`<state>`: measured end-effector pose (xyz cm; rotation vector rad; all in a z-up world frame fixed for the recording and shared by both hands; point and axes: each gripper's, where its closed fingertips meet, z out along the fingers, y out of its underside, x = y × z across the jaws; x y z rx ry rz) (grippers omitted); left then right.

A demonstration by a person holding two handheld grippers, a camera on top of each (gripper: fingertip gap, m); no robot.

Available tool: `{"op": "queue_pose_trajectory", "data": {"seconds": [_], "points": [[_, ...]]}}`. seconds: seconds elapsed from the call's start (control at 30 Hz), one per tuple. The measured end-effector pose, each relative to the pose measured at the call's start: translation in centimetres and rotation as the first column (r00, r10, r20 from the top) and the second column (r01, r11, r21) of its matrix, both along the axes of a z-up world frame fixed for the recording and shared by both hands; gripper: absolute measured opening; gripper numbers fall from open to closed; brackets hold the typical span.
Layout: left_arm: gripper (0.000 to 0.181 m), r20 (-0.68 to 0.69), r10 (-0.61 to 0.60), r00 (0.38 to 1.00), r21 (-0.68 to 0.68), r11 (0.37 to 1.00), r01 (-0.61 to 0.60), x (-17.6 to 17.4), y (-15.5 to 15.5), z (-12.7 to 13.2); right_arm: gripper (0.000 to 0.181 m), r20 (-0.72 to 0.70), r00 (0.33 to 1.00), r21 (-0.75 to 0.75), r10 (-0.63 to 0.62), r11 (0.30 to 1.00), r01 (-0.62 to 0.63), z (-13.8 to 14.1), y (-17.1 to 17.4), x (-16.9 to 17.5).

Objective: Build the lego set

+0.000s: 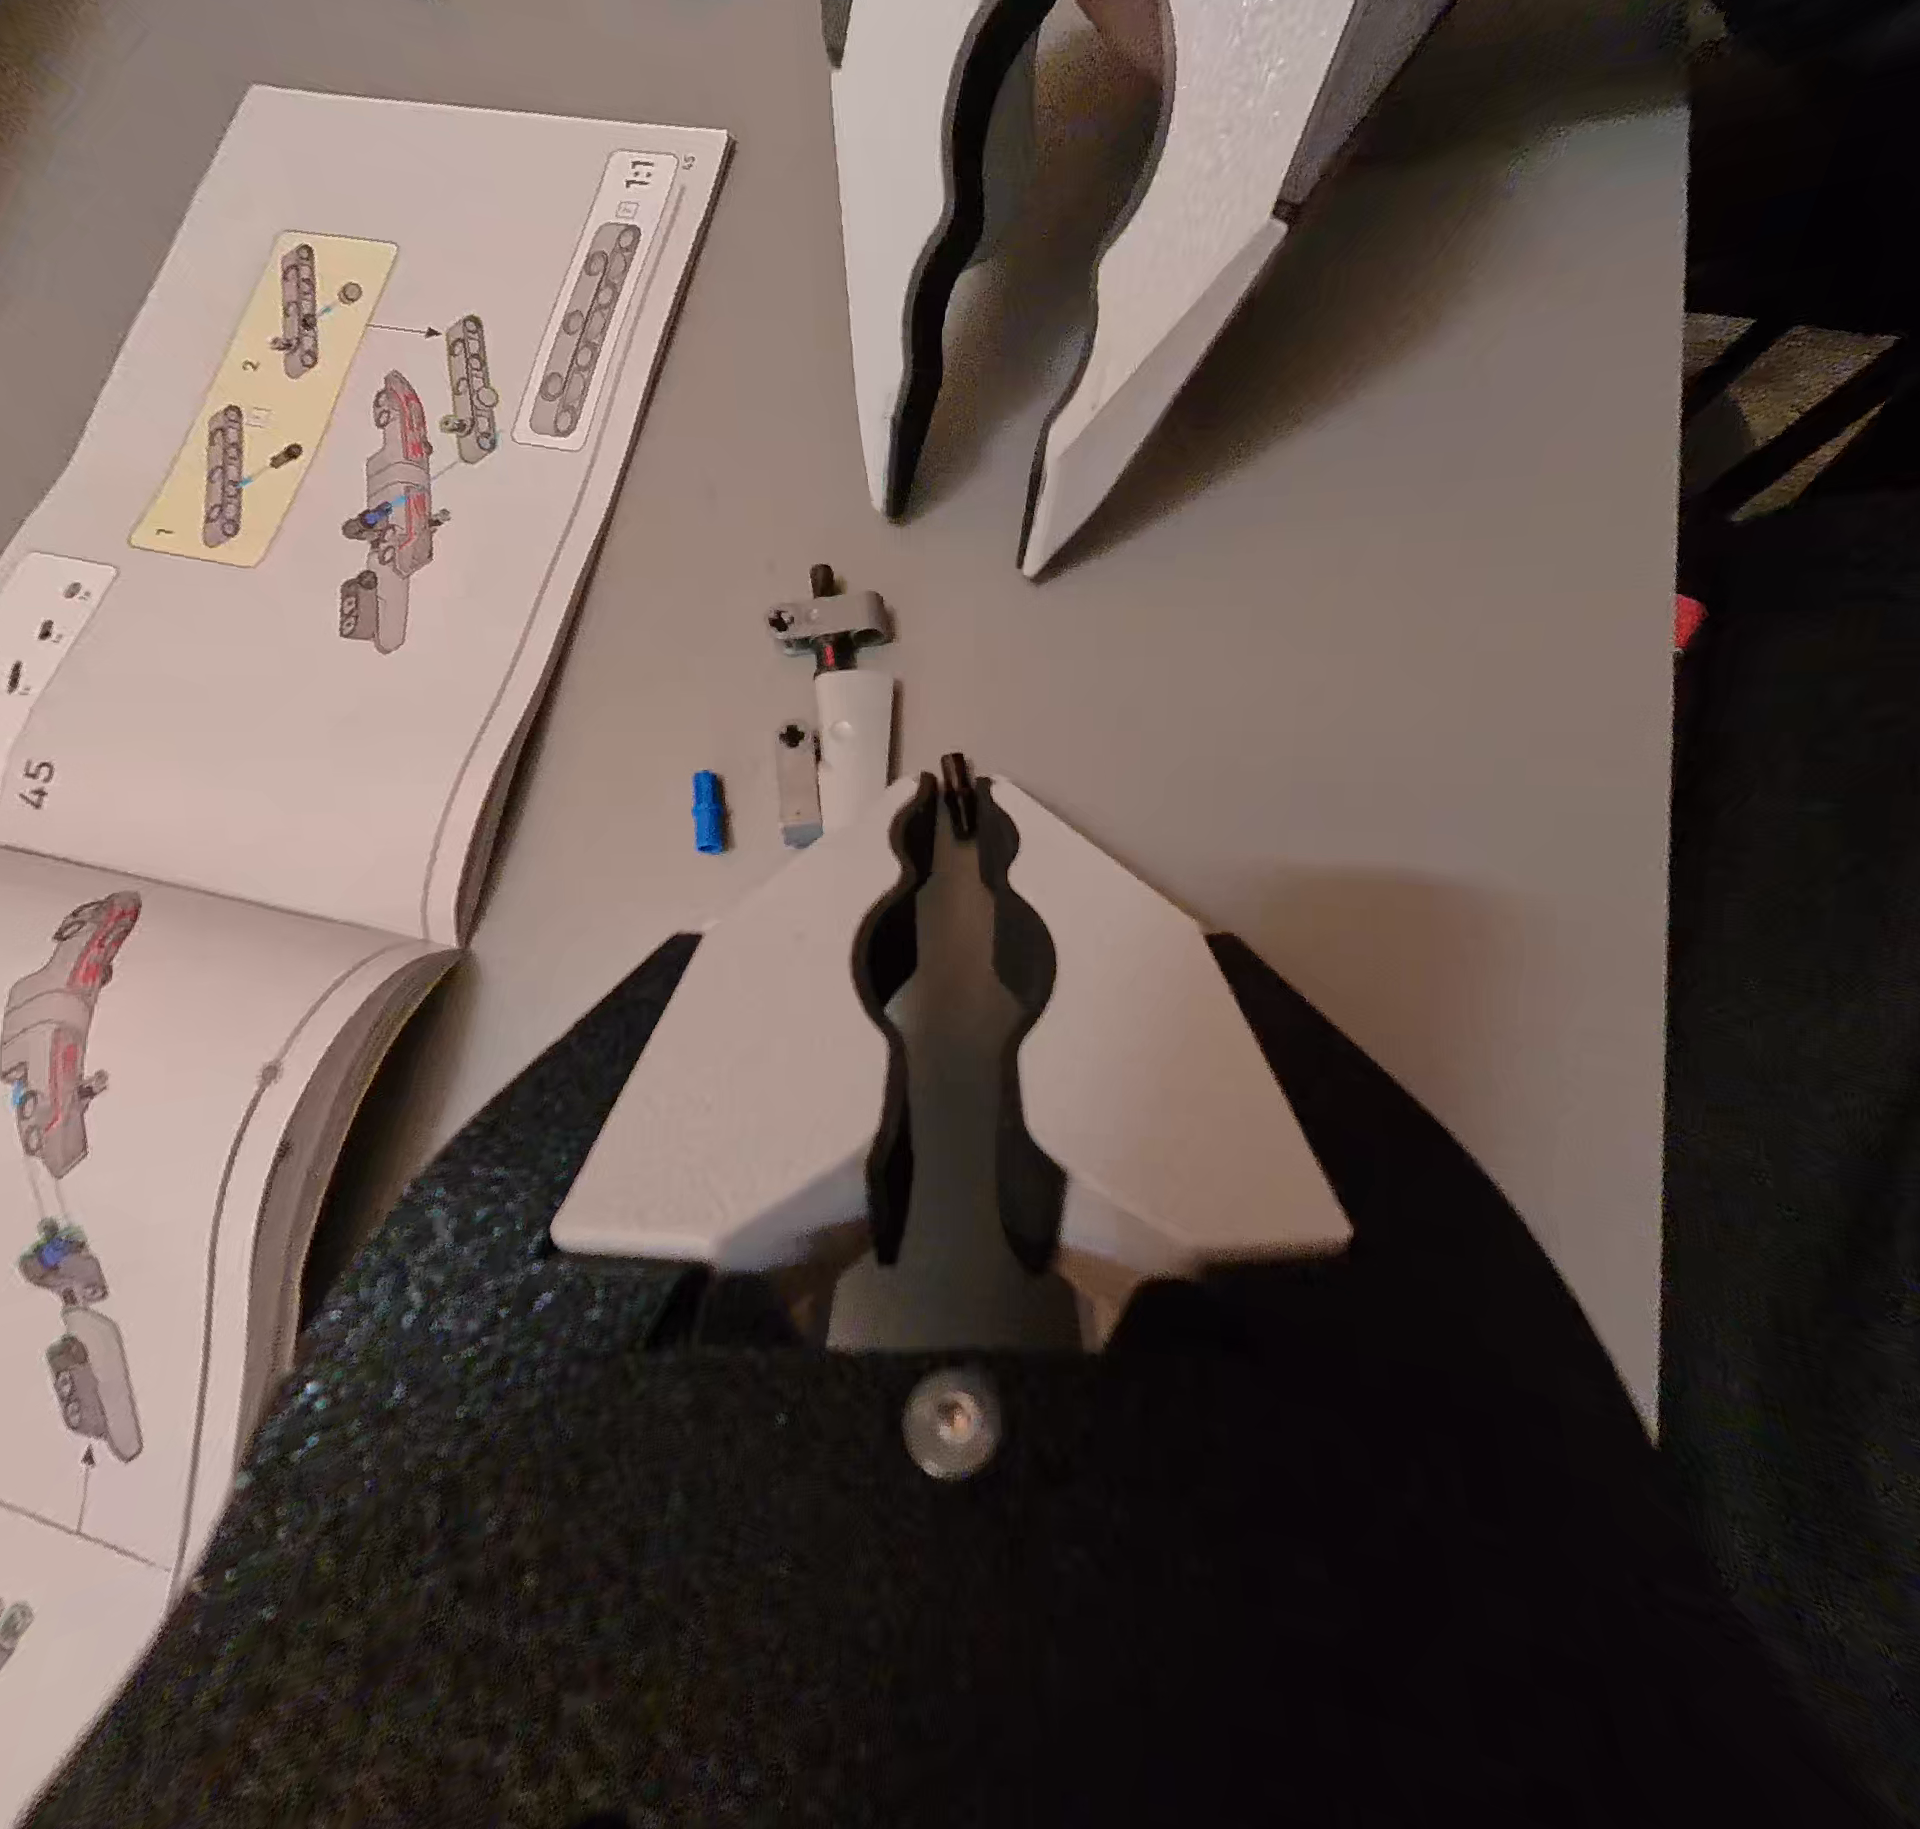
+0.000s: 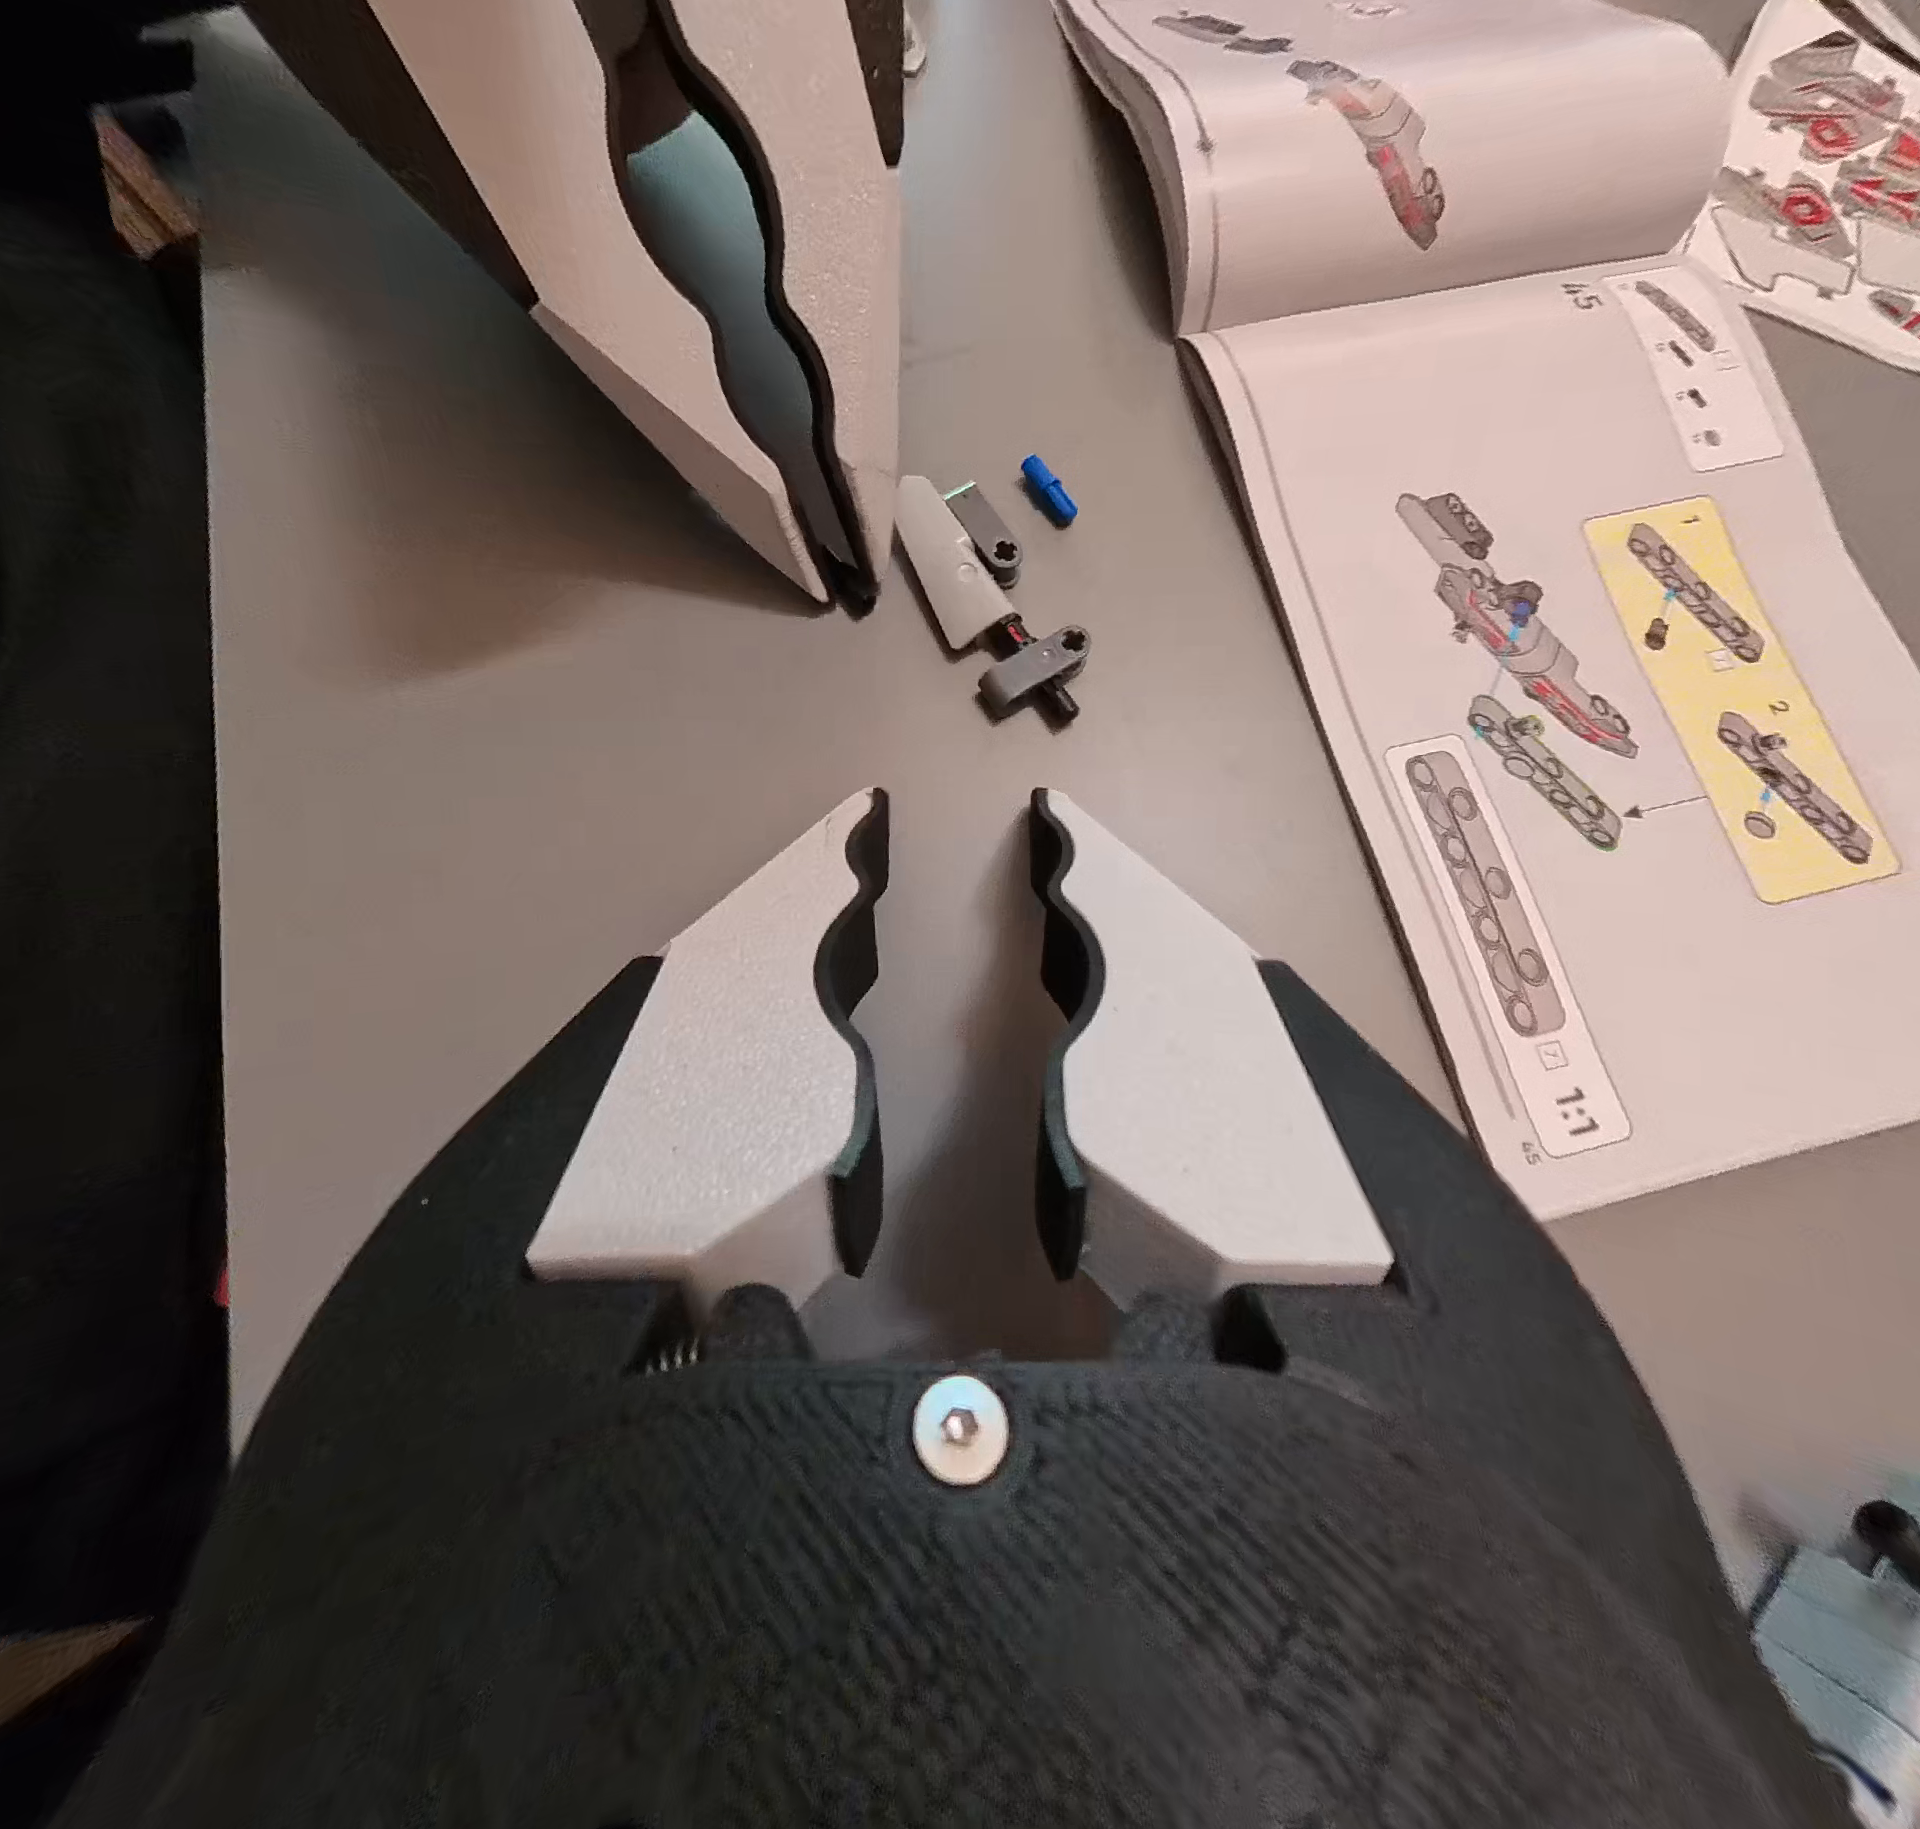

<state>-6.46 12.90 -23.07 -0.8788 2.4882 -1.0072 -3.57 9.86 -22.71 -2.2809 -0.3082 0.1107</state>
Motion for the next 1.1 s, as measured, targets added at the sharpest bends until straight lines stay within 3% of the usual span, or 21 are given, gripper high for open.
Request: {"op": "queue_pose_trajectory", "data": {"seconds": [0.23, 0.5, 0.6, 0.7, 0.8, 0.93, 1.03, 1.1], "points": [[0.013, 0.066, 0.005, 0.998, 0.020, 1.000, -0.006, 0.1, 0.4, 0.6, 0.026, -0.003, 0.999, 0.034, -0.047, 0.998, 0.048, 0.3, 0.3, 1.0], [0.016, 0.162, 0.051, 0.985, -0.041, 0.998, -0.045, 0.2, 3.3, 4.9, 0.028, -0.003, 0.997, 0.013, -0.073, 0.997, 0.073, -0.1, 0.4, 1.5], [0.013, 0.222, 0.094, 0.971, -0.017, 0.996, -0.092, 0.6, 6.6, 7.0, 0.028, -0.010, 0.997, 0.011, -0.074, 0.997, 0.074, -0.1, 0.4, 1.5], [0.009, 0.306, 0.231, 0.924, -0.063, 0.973, -0.223, 2.0, 11.4, 10.4, 0.027, -0.022, 0.997, 0.007, -0.075, 0.997, 0.075, -0.1, 0.4, 1.5], [0.005, 0.397, 0.406, 0.823, -0.164, 0.914, -0.372, 3.1, 16.8, 14.0, 0.026, -0.035, 0.996, 0.004, -0.082, 0.997, 0.083, -0.1, 0.4, 1.6], [0.000, 0.480, 0.558, 0.677, -0.385, 0.827, -0.409, 3.2, 21.0, 17.5, 0.023, -0.052, 0.995, 0.001, -0.091, 0.996, 0.091, -0.1, 0.5, 1.7], [0.000, 0.445, 0.568, 0.692, -0.461, 0.808, -0.367, 2.6, 21.4, 17.4, 0.021, -0.064, 0.993, -0.002, -0.097, 0.995, 0.097, -0.1, 0.5, 1.8], [0.000, 0.433, 0.556, 0.709, -0.424, 0.820, -0.384, 2.5, 21.7, 16.7, 0.020, -0.080, 0.992, -0.004, -0.100, 0.995, 0.100, -0.1, 0.5, 1.9]]}}
